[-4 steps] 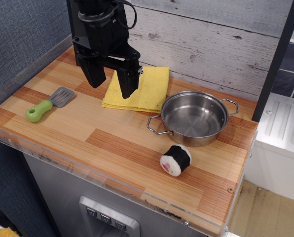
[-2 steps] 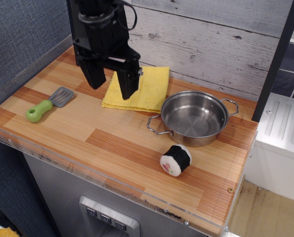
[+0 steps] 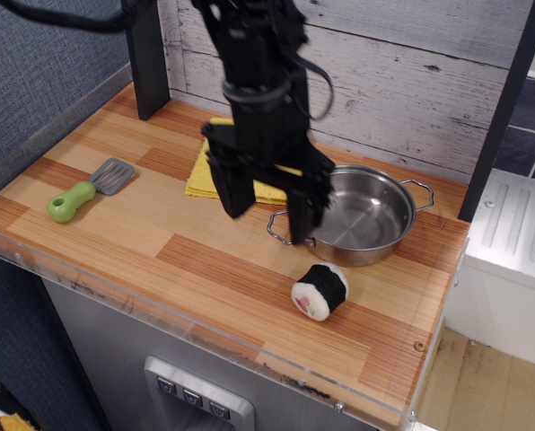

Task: Move the sushi roll to the right of the spatula.

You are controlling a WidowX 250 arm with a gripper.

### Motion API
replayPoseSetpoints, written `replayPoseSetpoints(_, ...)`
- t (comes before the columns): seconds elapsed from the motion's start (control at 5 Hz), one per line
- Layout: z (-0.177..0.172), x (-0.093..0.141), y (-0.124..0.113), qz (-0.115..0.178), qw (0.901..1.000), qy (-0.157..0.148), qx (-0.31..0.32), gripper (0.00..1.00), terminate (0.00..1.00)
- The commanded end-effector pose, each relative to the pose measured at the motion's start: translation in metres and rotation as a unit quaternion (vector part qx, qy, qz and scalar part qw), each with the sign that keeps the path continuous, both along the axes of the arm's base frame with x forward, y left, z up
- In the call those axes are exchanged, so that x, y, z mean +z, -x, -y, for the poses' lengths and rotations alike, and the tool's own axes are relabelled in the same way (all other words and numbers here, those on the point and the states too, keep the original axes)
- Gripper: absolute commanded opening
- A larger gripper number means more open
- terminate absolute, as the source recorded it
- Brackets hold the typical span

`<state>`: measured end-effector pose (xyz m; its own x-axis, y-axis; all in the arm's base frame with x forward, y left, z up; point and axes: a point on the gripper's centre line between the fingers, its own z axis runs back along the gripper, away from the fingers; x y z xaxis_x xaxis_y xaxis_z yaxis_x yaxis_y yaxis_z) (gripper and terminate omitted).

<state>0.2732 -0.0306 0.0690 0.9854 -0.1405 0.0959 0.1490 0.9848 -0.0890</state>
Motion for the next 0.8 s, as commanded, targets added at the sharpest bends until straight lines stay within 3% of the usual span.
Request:
replayPoseSetpoints(0.0, 0.05, -0.005, 0.003, 0.027, 0.9978, -0.028, -0.054, 1.0, 0.0)
replayPoseSetpoints(0.6, 0.052, -0.049, -0.002, -0.012, 0.9959, -0.063, -0.064, 1.0, 0.0)
